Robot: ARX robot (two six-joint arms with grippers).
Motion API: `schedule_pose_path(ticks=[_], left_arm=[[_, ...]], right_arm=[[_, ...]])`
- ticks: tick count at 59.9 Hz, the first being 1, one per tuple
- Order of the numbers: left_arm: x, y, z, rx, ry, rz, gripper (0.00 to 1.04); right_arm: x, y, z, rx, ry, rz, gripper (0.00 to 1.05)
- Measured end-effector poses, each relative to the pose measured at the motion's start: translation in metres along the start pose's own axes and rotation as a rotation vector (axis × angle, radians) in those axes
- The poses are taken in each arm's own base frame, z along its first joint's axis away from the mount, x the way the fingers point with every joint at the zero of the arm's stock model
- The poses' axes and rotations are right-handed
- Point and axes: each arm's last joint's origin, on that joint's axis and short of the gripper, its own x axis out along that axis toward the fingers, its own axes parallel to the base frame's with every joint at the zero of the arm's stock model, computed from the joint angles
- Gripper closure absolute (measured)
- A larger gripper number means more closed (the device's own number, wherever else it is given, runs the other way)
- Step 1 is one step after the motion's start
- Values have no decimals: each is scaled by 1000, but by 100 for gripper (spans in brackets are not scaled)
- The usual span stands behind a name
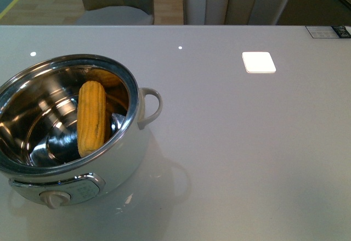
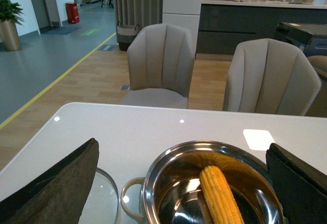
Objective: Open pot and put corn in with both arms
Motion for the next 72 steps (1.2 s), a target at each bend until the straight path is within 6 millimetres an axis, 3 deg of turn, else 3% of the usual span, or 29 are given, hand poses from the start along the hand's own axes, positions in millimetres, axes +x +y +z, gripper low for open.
schedule_pose_path(ticks=[3, 6, 33, 72], left_arm=[[0, 0, 0, 0, 0, 0, 7], [0, 0, 0, 0, 0, 0, 7], [0, 0, 0, 0, 0, 0, 7], [0, 0, 0, 0, 0, 0, 7]], right_arm=[[0, 0, 0, -1, 0, 0, 102], [0, 0, 0, -2, 0, 0, 94], [0, 0, 0, -1, 0, 0, 8], [0, 0, 0, -2, -1, 0, 9]])
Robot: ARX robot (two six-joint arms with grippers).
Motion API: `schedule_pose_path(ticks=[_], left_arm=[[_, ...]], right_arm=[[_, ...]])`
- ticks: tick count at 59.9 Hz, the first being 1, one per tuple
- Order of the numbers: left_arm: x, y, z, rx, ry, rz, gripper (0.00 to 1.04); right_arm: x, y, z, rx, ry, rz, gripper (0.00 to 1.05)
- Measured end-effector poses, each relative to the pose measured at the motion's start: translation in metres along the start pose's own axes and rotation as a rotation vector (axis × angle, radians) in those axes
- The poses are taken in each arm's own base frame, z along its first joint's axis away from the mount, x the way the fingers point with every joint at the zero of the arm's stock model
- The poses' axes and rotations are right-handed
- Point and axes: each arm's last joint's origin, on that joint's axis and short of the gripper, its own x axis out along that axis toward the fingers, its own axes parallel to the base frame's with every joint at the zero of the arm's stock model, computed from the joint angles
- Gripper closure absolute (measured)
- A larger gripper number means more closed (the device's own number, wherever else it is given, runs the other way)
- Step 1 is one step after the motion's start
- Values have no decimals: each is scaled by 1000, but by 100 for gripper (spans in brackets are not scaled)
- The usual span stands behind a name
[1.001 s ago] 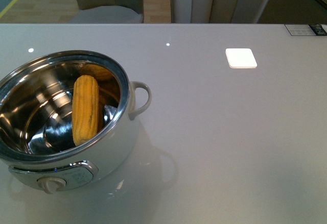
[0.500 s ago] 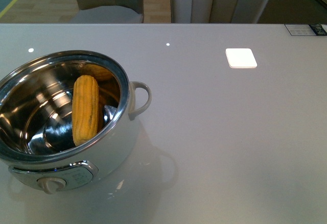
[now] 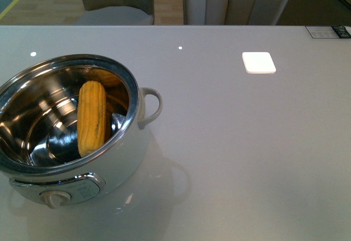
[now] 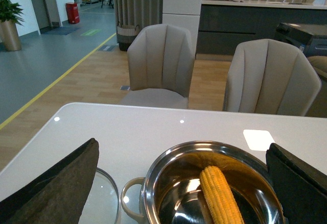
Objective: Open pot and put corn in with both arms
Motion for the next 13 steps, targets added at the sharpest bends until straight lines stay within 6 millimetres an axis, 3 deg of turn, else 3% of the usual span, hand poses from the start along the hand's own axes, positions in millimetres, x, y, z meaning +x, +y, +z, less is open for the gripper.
schedule_pose_path(ticks=[13], left_arm=[[0, 0, 0, 0, 0, 0, 7]], right_arm=[[0, 0, 0, 0, 0, 0, 9]])
